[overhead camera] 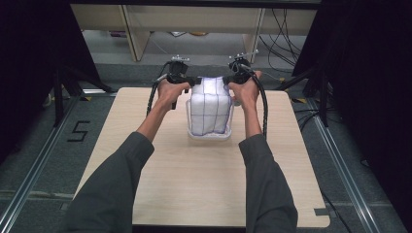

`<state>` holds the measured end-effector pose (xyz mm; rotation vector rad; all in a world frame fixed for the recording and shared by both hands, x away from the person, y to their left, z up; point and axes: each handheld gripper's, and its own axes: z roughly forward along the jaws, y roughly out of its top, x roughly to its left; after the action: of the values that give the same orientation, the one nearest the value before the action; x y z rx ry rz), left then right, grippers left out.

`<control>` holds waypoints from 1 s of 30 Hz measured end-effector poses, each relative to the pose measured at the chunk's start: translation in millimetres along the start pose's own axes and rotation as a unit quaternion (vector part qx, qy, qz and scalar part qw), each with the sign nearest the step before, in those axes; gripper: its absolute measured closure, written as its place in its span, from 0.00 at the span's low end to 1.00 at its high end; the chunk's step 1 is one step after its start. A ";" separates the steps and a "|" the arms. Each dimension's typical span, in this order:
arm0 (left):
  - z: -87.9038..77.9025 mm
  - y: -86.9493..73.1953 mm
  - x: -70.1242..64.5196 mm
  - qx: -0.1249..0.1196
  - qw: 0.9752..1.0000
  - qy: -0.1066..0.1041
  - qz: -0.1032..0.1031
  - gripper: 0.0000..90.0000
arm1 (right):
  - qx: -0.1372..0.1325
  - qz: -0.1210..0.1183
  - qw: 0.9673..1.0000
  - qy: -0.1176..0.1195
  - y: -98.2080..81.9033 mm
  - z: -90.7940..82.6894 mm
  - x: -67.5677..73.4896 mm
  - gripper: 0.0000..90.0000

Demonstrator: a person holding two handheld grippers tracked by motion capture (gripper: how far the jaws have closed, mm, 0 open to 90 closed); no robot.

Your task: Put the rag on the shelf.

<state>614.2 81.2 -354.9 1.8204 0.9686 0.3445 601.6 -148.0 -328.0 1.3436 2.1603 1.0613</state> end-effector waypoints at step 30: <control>-39.0 -13.2 24.7 0.027 0.999 -0.002 -0.046 0.65 | -0.006 0.009 1.000 -0.008 -5.8 -22.3 -12.3 0.71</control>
<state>599.8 127.0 -353.2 1.8175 1.0633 0.2599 589.4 -169.2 -319.0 1.3648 2.1307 1.0649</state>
